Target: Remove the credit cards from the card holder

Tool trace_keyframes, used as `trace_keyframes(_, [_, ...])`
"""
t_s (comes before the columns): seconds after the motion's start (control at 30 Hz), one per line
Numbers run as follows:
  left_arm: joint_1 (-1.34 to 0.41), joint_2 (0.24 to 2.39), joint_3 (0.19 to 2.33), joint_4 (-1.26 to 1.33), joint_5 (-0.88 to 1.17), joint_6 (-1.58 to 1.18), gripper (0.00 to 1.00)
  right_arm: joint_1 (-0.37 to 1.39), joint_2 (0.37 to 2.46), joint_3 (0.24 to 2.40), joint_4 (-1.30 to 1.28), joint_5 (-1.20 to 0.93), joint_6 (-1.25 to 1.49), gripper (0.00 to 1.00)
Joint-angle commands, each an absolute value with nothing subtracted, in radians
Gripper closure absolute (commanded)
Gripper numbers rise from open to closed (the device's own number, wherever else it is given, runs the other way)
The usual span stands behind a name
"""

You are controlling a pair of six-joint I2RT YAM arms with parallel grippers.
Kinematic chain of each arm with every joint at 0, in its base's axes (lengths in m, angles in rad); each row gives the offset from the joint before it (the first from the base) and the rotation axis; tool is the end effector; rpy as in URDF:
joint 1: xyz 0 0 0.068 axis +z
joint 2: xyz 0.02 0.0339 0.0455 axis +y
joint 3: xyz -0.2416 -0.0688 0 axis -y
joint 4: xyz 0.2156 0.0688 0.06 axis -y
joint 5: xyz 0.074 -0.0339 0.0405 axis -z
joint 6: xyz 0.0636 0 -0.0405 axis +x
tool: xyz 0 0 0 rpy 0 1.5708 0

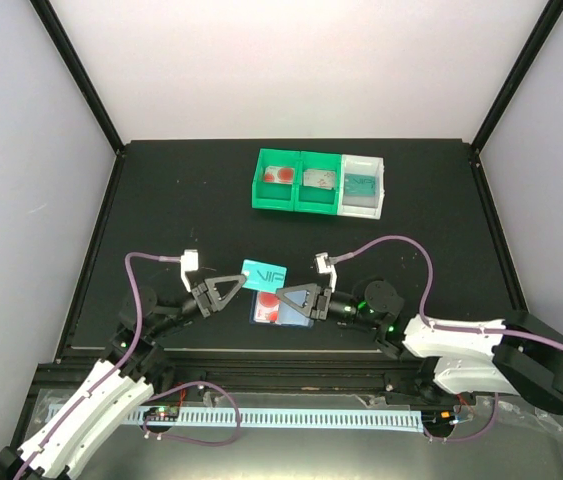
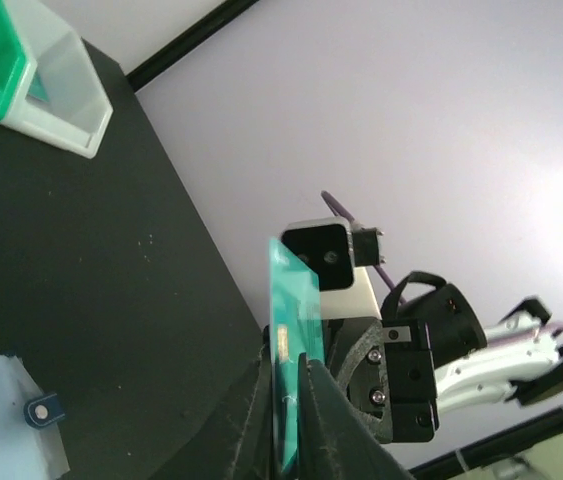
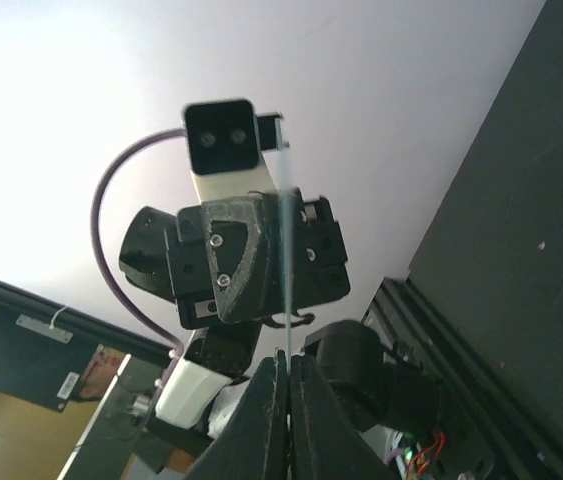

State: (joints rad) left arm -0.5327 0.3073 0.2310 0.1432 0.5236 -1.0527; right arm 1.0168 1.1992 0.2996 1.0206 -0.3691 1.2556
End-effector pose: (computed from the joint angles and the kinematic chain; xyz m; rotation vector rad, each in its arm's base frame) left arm 0.1028 -0.0975 0.2386 0.0335 1.7612 -1.6081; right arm 0.1097 0.2210 0.2232 -0.1643 1.8553 2.0095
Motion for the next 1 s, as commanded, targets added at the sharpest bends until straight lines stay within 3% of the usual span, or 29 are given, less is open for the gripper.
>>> trace_keyframes(0.0, [-0.525, 0.288, 0.244, 0.106, 0.510, -1.029, 0.80, 1.008, 1.109, 0.296, 0.931, -0.284, 1.173, 0.99])
trace_keyframes(0.2, [-0.527, 0.262, 0.289, -0.036, 0.479, -0.959, 0.32, 0.992, 0.943, 0.374, 0.545, -0.196, 1.013, 0.99])
trace_keyframes(0.37, [-0.526, 0.258, 0.330, -0.137, 0.468, -0.870, 0.02, 0.886, 0.847, 0.436, 0.314, -0.207, 0.909, 0.99])
trace_keyframes(0.6, [-0.526, 0.304, 0.371, -0.230, 0.465, -0.769, 0.01, 0.665, 0.867, 0.545, 0.120, -0.326, 0.786, 0.99])
trace_keyframes(0.97, [-0.525, 0.356, 0.426, -0.325, 0.483, -0.654, 0.01, 0.310, 1.149, 0.840, -0.198, -0.415, 0.523, 0.99])
